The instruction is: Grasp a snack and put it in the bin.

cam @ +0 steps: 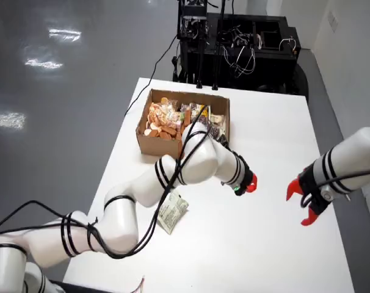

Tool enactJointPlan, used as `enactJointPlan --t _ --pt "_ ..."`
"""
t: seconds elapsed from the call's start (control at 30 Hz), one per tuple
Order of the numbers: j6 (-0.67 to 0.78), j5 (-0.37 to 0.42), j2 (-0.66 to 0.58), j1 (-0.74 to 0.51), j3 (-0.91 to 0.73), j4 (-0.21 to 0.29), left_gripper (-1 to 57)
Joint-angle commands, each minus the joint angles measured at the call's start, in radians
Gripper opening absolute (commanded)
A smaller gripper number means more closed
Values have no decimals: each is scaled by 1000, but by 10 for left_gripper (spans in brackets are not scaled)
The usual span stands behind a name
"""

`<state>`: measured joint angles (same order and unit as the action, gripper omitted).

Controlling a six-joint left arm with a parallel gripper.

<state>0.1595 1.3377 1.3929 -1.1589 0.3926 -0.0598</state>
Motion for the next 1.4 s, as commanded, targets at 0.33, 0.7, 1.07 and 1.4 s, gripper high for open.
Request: enactJointPlan --t 0.33,0.7,1.07,1.4 --pt "5 3 0 6 -30 0 -4" --pt "143 2 5 43 -77 -6 -4" --pt "439 8 13 122 -95 -91 -4" --pt "720 20 -2 199 -143 -151 16"
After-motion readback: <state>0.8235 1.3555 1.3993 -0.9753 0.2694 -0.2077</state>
